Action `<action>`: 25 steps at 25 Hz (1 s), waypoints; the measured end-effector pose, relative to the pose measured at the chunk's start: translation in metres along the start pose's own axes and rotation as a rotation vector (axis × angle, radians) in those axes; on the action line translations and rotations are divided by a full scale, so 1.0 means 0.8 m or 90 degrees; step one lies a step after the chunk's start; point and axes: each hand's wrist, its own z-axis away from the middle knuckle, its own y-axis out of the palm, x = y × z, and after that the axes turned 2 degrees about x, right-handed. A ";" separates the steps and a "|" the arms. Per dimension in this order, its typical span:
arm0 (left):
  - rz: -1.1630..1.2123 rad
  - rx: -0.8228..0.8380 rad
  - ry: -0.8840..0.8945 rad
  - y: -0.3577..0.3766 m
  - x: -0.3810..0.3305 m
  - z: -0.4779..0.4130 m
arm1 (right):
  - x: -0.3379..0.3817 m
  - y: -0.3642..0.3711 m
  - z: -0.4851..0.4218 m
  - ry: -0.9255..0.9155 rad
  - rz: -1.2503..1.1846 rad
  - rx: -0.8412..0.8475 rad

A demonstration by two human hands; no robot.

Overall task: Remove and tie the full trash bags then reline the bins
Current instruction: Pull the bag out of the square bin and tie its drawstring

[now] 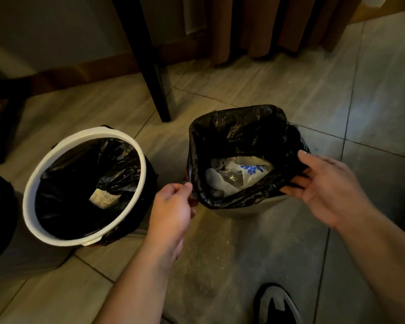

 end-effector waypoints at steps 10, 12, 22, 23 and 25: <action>-0.322 -0.052 0.155 -0.012 -0.026 0.012 | 0.017 -0.022 -0.012 -0.042 0.125 -0.052; -0.332 -0.016 0.122 -0.011 -0.038 0.007 | 0.051 -0.032 -0.026 -0.105 0.275 -0.072; -0.349 -0.052 0.195 0.012 -0.060 -0.026 | 0.105 0.032 -0.174 -0.015 0.435 -0.041; -0.404 -0.075 0.242 0.011 -0.061 -0.026 | 0.103 0.029 -0.177 -0.046 0.414 -0.055; -0.461 -0.114 0.355 0.010 -0.068 -0.025 | 0.102 0.024 -0.185 -0.122 0.368 -0.093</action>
